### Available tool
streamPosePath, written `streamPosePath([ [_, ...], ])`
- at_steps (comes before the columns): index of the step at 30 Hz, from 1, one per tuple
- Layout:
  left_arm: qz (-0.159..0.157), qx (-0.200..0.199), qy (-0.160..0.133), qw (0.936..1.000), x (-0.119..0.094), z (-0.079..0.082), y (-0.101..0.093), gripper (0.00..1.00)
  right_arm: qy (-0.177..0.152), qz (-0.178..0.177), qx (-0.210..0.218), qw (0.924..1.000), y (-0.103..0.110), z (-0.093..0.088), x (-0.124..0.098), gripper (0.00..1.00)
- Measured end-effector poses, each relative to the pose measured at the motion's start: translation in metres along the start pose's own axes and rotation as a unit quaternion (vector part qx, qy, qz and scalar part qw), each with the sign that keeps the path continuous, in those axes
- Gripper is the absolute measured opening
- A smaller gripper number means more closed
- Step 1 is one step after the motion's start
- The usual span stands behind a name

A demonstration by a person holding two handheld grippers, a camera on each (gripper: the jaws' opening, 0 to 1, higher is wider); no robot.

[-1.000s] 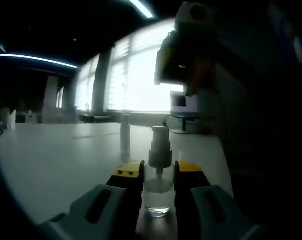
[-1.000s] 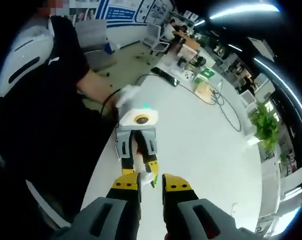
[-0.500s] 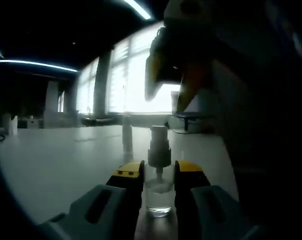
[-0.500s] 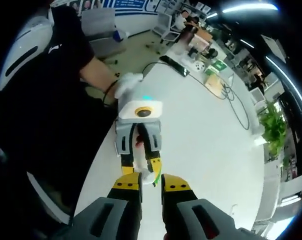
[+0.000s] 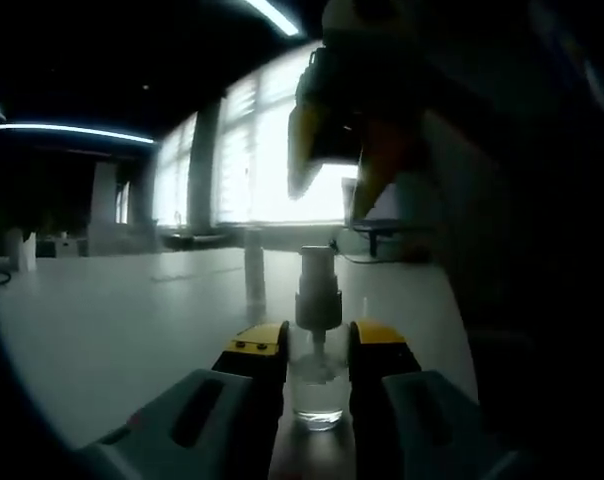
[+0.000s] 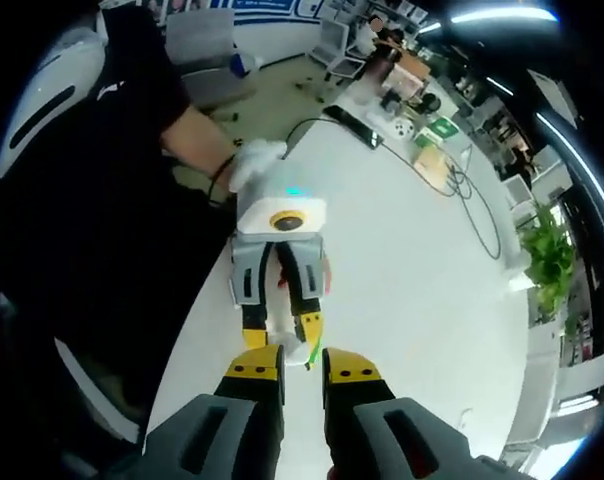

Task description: Clamp pump bottle remove cover press pump head put on cover

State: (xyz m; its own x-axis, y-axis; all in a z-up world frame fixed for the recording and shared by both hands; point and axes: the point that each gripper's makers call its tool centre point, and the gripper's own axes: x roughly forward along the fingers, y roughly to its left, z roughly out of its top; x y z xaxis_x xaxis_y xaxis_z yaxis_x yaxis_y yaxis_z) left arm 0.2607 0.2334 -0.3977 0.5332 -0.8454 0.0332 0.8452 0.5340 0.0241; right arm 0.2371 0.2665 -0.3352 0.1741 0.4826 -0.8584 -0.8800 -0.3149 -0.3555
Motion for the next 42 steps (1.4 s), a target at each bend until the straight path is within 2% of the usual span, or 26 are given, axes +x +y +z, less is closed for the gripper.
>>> streamPosePath([
  [9, -0.002, -0.011, 0.003, 0.9999, 0.000, -0.001, 0.001, 0.15, 0.017, 0.012, -0.012, 0.9997, -0.001, -0.001, 0.002, 0.03],
  [14, -0.003, -0.013, 0.003, 0.9999, 0.000, -0.001, 0.002, 0.15, 0.044, 0.036, -0.019, 0.9982, 0.001, -0.007, 0.005, 0.00],
  [19, -0.003, -0.017, 0.003, 0.9999, 0.000, -0.001, 0.004, 0.15, 0.050, 0.045, -0.028, 0.9973, -0.005, -0.005, 0.009, 0.00],
  [25, -0.003, -0.030, 0.005, 0.9995, 0.000, -0.001, 0.004, 0.15, 0.062, 0.084, -0.030, 0.9941, 0.001, -0.008, 0.016, 0.00],
  [36, -0.006, -0.022, 0.003, 0.9997, 0.000, -0.001, 0.003, 0.15, 0.077, 0.104, -0.019, 0.9914, 0.004, -0.010, 0.018, 0.00],
  [42, -0.008, -0.019, 0.004, 0.9998, -0.001, -0.001, 0.002, 0.15, 0.091, 0.111, -0.029, 0.9892, 0.006, -0.009, 0.020, 0.00],
])
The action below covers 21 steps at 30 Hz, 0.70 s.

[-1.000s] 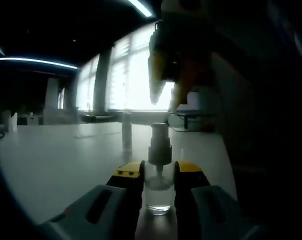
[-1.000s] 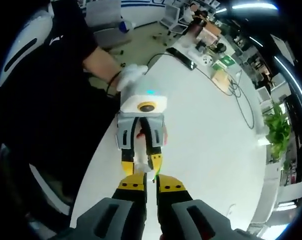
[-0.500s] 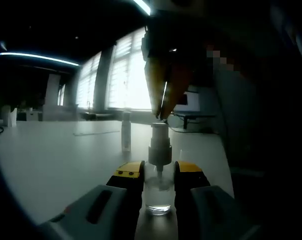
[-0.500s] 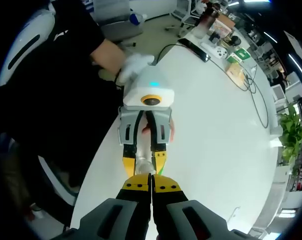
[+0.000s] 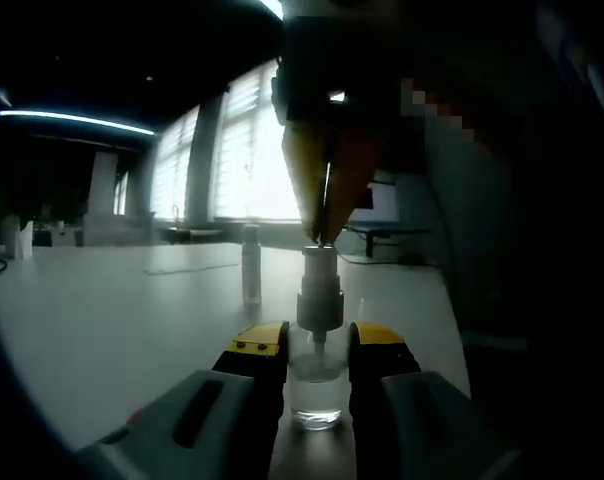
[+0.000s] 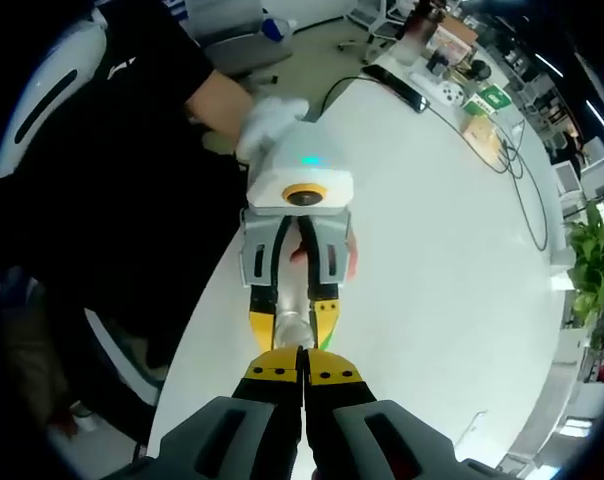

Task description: Clamp pump bottle remove cover press pump head put on cover

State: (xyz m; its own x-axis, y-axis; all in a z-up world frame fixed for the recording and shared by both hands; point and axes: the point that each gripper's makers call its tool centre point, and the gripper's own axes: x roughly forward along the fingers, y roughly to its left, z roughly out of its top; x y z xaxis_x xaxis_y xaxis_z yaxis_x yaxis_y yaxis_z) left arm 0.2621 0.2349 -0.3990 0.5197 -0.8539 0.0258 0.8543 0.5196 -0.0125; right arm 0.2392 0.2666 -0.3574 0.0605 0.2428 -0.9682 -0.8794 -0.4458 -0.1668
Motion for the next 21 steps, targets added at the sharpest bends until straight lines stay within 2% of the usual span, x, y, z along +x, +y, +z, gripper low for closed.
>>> streamPosePath([
  [4, -0.003, 0.006, 0.000, 1.0000, -0.0007, 0.0002, 0.0007, 0.15, 0.004, 0.002, 0.001, 1.0000, 0.0013, 0.0000, -0.0003, 0.00],
  [9, -0.001, -0.007, -0.008, 0.9999, -0.0019, 0.0030, 0.0032, 0.15, 0.005, -0.006, 0.005, 1.0000, -0.0010, 0.0007, -0.0002, 0.00],
  [21, 0.000, 0.000, -0.010, 0.9999, -0.0017, 0.0029, 0.0013, 0.15, 0.006, 0.008, 0.014, 0.9999, -0.0018, -0.0007, 0.0006, 0.00],
])
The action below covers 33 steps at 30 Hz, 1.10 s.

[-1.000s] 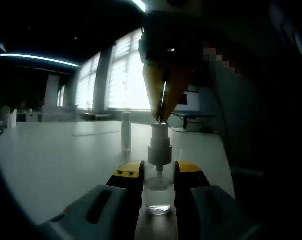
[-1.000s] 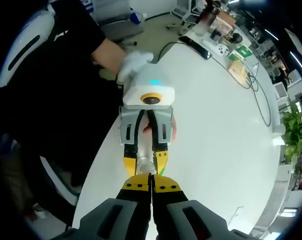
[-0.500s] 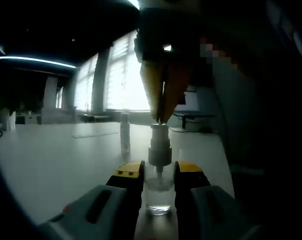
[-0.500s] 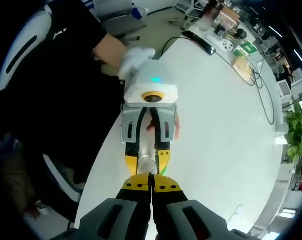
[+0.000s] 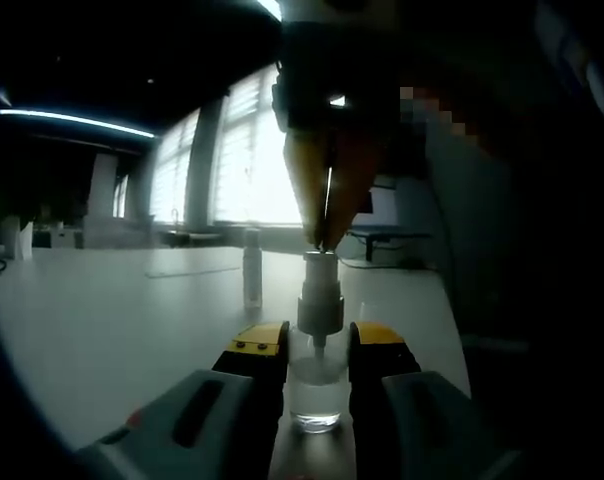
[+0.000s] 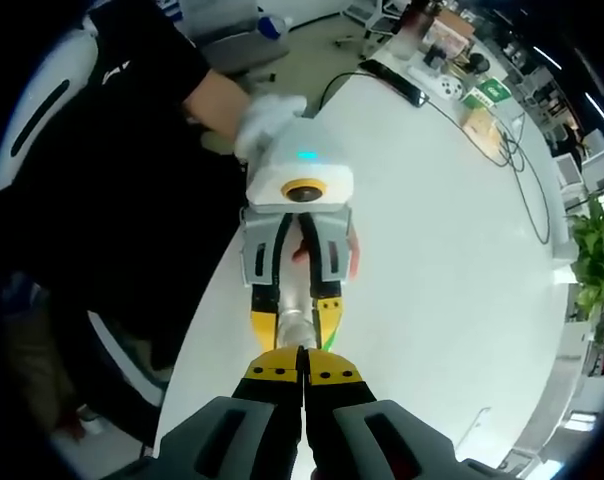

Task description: Clamp pump bottle remove cover press pump head put on cover

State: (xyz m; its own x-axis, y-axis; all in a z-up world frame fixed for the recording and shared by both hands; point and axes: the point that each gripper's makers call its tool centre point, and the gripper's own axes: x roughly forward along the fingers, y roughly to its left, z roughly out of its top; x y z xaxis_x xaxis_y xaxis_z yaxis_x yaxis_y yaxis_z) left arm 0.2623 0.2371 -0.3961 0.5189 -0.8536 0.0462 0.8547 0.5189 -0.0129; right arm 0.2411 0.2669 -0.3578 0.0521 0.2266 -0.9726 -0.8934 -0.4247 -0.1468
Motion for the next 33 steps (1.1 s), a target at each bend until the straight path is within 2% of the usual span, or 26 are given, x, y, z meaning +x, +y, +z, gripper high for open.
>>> streamPosePath([
  [10, 0.000, 0.003, 0.000, 1.0000, 0.0001, 0.0003, -0.0005, 0.14, 0.022, 0.020, -0.001, 0.9996, 0.0021, 0.0006, 0.0013, 0.00],
  [17, 0.001, 0.004, 0.000, 1.0000, 0.0003, 0.0008, -0.0007, 0.14, 0.031, 0.024, 0.016, 0.9991, 0.0000, -0.0032, 0.0012, 0.00],
  [23, 0.000, 0.004, 0.000, 1.0000, 0.0007, 0.0013, -0.0018, 0.14, 0.019, 0.025, 0.025, 0.9992, 0.0014, -0.0033, 0.0006, 0.00],
  [33, 0.001, 0.002, 0.000, 1.0000, 0.0009, 0.0014, -0.0006, 0.14, 0.035, 0.041, 0.028, 0.9981, 0.0025, -0.0027, 0.0020, 0.00],
])
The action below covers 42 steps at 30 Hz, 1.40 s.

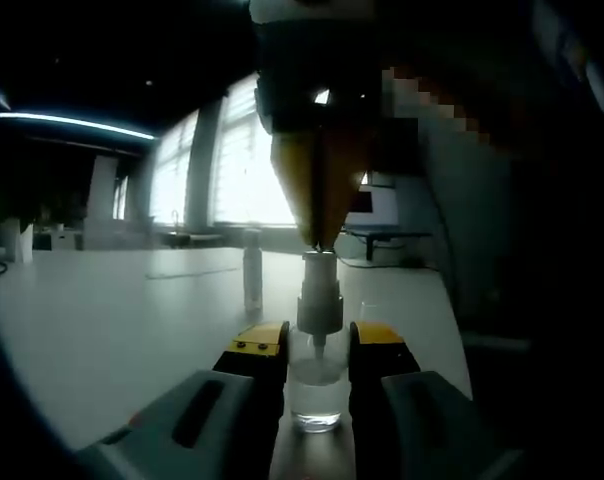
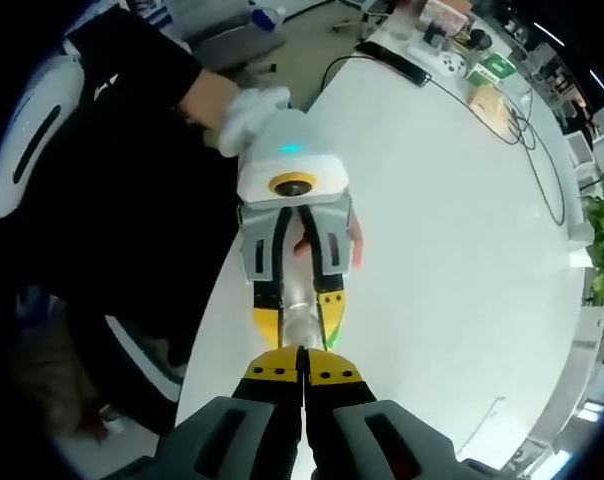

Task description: Clamp pump bottle remove cover press pump head put on cover

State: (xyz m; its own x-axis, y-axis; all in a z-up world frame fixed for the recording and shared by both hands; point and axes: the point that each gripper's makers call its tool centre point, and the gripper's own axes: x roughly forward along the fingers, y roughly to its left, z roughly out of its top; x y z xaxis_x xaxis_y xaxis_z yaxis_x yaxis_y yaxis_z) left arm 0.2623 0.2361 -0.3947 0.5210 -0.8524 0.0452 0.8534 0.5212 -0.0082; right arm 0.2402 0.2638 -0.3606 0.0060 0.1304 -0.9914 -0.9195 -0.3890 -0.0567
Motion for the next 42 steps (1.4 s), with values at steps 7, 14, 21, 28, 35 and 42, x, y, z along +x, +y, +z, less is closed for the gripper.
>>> streamPosePath([
  [7, 0.000, -0.002, 0.000, 1.0000, -0.0001, 0.0000, 0.0005, 0.14, 0.010, 0.012, 0.004, 0.9999, 0.0007, -0.0004, 0.0005, 0.00],
  [14, 0.001, -0.001, 0.000, 1.0000, 0.0000, -0.0002, 0.0011, 0.14, 0.014, 0.017, 0.011, 0.9997, 0.0007, -0.0012, 0.0008, 0.00],
  [21, 0.001, -0.001, 0.000, 1.0000, 0.0002, 0.0001, 0.0003, 0.15, 0.016, 0.019, 0.017, 0.9995, 0.0007, -0.0013, 0.0011, 0.00],
  [28, 0.001, 0.000, 0.000, 1.0000, 0.0003, -0.0002, 0.0009, 0.15, 0.024, 0.015, 0.022, 0.9994, 0.0009, -0.0011, 0.0014, 0.00],
  [35, 0.001, 0.000, 0.000, 1.0000, 0.0006, -0.0009, 0.0016, 0.15, 0.035, 0.016, 0.024, 0.9990, 0.0013, -0.0021, 0.0062, 0.00],
  [42, 0.001, 0.001, 0.000, 1.0000, 0.0008, -0.0014, 0.0027, 0.15, 0.036, 0.011, 0.030, 0.9988, 0.0013, -0.0023, 0.0061, 0.00],
])
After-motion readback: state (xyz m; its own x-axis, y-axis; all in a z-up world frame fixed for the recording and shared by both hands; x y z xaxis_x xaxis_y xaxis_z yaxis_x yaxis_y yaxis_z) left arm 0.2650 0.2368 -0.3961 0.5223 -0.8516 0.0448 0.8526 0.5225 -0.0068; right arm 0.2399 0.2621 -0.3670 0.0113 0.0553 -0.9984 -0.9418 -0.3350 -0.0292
